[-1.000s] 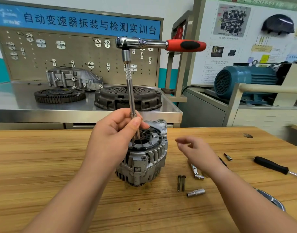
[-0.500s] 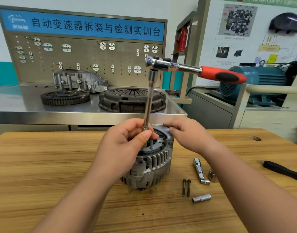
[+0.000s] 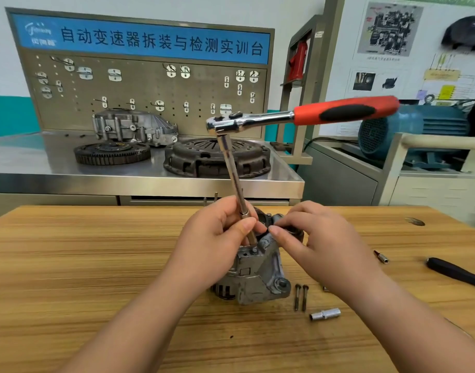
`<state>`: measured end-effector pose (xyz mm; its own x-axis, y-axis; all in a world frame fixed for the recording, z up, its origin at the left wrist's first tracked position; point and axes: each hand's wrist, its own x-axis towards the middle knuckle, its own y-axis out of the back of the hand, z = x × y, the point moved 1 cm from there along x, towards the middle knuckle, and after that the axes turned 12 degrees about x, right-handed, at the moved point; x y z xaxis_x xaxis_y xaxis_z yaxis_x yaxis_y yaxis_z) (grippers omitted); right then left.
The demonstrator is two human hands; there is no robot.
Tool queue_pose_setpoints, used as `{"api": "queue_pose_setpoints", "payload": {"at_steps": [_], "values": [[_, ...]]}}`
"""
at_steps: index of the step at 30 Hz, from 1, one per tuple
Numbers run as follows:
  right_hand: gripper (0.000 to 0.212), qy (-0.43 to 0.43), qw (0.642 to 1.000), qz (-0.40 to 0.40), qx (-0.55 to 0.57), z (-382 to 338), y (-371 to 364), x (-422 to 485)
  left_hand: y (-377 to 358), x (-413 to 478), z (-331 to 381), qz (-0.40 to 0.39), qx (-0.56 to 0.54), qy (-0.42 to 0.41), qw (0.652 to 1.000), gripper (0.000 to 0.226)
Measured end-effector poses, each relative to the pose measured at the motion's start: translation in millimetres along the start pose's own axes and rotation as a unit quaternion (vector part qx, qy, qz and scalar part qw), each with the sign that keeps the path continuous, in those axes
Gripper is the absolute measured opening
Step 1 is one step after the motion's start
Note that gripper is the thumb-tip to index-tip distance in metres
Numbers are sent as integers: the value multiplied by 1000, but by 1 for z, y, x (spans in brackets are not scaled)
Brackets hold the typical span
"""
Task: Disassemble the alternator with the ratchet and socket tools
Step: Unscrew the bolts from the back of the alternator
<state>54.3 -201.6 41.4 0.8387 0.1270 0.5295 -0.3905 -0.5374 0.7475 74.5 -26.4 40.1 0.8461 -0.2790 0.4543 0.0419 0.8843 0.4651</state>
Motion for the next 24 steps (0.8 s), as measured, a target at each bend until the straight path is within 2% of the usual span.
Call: {"api": "queue_pose_setpoints", "payload": {"at_steps": [11,18,24], "values": [[52,-3,1000,19,10,-6,-11,-7,1,1,2,-10,66,16,998,19],[47,9,999,35,21,-9,-13,-10,3,1,2,-14,99,16,995,17],[48,14,999,33,33,-10,-9,-6,8,3,-1,-27,79,35,996,14]]}}
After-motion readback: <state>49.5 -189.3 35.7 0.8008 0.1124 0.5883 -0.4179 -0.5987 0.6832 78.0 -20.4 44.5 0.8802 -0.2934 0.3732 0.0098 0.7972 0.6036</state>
